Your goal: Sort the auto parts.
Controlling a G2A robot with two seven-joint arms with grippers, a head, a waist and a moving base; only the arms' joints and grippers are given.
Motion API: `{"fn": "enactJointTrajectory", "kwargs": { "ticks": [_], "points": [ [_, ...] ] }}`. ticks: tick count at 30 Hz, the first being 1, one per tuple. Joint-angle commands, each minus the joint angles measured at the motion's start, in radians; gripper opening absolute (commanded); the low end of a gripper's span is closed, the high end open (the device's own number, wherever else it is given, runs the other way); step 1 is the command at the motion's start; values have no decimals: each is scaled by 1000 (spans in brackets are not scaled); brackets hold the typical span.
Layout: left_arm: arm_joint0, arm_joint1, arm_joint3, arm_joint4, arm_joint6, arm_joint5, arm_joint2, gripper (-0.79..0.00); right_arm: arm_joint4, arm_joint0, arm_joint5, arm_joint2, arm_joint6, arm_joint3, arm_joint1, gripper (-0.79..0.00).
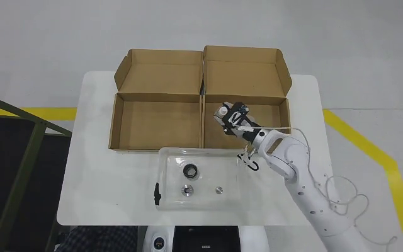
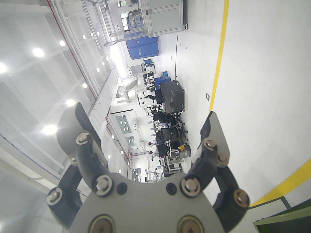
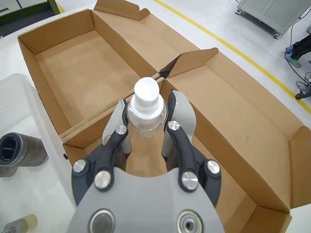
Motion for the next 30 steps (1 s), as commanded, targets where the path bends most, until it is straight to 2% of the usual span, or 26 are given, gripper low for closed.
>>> {"fn": "enactJointTrajectory", "kwargs": {
  "ticks": [1,15,22,26,30],
  "points": [
    [0,0,0,0,0,0,0,0,5,13,1,-8,7,17,-3,-785],
    [0,0,0,0,0,0,0,0,35,93,-4,-55,40,116,-23,-785],
    [0,0,0,0,0,0,0,0,101,127,-33,-66,35,182,-33,-782],
    [0,0,0,0,0,0,0,0,107,137,-35,-73,31,203,-37,-677],
    [0,0,0,0,0,0,0,0,109,142,-34,-76,26,221,-40,-625]
  ]
}}
